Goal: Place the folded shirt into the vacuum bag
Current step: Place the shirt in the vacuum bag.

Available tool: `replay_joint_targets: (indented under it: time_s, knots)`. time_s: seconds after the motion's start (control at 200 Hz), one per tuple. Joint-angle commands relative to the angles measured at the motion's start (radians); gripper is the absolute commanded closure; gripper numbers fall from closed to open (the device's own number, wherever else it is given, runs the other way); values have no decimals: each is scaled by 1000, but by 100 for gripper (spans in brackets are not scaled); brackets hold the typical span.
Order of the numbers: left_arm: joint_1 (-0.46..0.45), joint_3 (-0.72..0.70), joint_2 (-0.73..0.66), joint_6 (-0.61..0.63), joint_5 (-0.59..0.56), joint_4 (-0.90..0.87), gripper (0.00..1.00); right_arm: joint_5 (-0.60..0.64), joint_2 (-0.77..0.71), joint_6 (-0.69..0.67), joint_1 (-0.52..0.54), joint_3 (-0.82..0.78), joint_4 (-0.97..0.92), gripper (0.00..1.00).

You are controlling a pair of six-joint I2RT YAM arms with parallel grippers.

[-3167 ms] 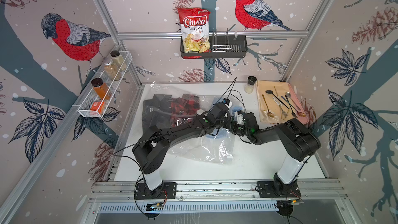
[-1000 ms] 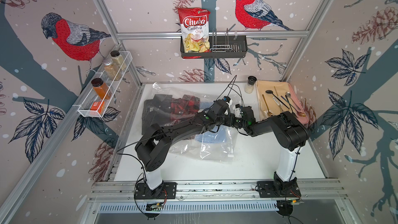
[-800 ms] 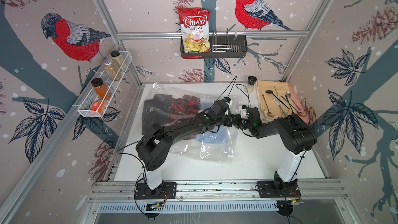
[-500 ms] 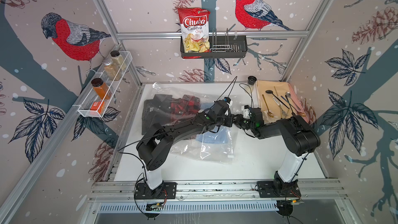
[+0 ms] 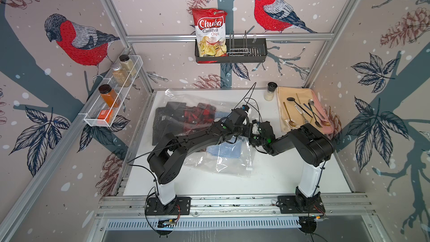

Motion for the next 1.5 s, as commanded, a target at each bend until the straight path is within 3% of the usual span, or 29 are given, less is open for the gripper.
replay_joint_targets:
  time_s: [0.0, 0.25, 0.51, 0.625, 0.926, 1.276, 1.401, 1.496]
  knots:
    - [1, 1, -8, 12, -1, 16, 100, 17, -46, 11, -34, -29, 29, 93]
    - [1, -2, -7, 11, 2, 25, 100, 14, -107, -21, -78, -57, -25, 94]
    - [1, -2, -4, 12, 6, 29, 100, 26, -6, 53, 103, 26, 56, 96]
    - [1, -5, -6, 11, 5, 28, 100, 61, 11, 89, 134, 29, 95, 98]
    - [1, -17, -9, 12, 4, 36, 100, 123, -142, 59, 14, -112, 40, 98]
    - [3, -18, 0, 11, 9, 48, 100, 99, -77, 53, -30, -46, 24, 97]
    - [4, -14, 4, 14, 14, 48, 100, 82, -71, 36, -43, -28, 11, 92]
    - [9, -14, 2, 14, 15, 49, 100, 80, -116, 21, -76, -54, -13, 75]
